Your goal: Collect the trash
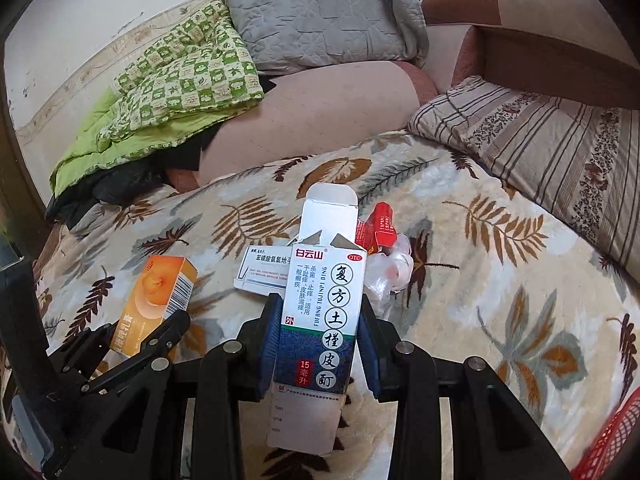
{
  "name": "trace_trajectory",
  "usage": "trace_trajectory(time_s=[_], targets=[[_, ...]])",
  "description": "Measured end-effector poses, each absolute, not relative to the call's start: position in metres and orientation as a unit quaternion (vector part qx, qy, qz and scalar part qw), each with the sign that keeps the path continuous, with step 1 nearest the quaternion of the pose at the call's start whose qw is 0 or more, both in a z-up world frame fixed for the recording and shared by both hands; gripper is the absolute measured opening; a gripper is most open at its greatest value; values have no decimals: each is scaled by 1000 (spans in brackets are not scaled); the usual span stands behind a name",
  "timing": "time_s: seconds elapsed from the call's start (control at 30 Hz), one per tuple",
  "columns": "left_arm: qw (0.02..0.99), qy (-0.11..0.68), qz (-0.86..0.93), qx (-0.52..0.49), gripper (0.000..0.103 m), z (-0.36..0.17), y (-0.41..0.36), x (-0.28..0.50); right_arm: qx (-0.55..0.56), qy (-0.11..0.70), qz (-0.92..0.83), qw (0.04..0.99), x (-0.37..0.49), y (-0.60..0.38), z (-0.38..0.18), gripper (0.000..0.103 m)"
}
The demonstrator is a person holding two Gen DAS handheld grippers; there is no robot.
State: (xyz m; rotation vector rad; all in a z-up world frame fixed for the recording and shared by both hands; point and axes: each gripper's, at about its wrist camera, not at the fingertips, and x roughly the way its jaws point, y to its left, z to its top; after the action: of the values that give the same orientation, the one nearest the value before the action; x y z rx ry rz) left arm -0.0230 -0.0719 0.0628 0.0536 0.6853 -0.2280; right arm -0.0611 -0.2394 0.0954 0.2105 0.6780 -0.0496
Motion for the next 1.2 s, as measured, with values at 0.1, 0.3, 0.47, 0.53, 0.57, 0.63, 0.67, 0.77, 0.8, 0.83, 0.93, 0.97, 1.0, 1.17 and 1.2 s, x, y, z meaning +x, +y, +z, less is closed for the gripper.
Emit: trace_trajectory(time_s=[0.1,0.3,0.47,0.53,0.57,0.63,0.67,0.77,0.8,0.83,0.93,0.97,1.0,1.17,1.2], targets=[[935,335,-116,27,45,63,-74,-24,102,332,-25,937,-61,-240,95,39],[934,335,-118,31,45,62,-76,-25,109,333,-26,936,-61,-243,95,39],[934,335,-119,33,45,63,-77,-26,111,335,-26,935,-60,-242,95,39],[934,334,-120,34,45,63,-78,-26,111,334,-26,935,-60,-242,95,39],[934,335,-120,35,45,63,-78,-26,112,334,-26,935,-60,-242,95,39],[934,335,-121,36,45,62,-79,-26,111,334,-26,936,-60,-242,94,39],[934,335,-121,36,45,62,-79,-26,112,335,-26,935,-60,-242,94,39],[934,334,-122,36,45,62,-79,-27,111,334,-26,935,-60,-242,95,39],[934,335,-122,36,45,62,-79,-27,112,334,-26,935,-60,-242,94,39],[934,335,-123,37,45,62,-80,-27,112,334,-26,935,-60,-242,95,39],[934,335,-123,37,45,62,-80,-27,113,334,-26,936,-60,-242,95,39],[934,334,-123,37,45,62,-80,-27,113,333,-26,936,-61,-242,95,39],[934,334,-124,37,45,62,-81,-27,113,333,-26,936,-61,-242,95,39],[933,334,-126,38,45,62,-82,-30,125,328,-30,936,-65,-241,100,39],[934,333,-127,37,45,62,-81,-32,132,326,-30,936,-67,-242,102,39]])
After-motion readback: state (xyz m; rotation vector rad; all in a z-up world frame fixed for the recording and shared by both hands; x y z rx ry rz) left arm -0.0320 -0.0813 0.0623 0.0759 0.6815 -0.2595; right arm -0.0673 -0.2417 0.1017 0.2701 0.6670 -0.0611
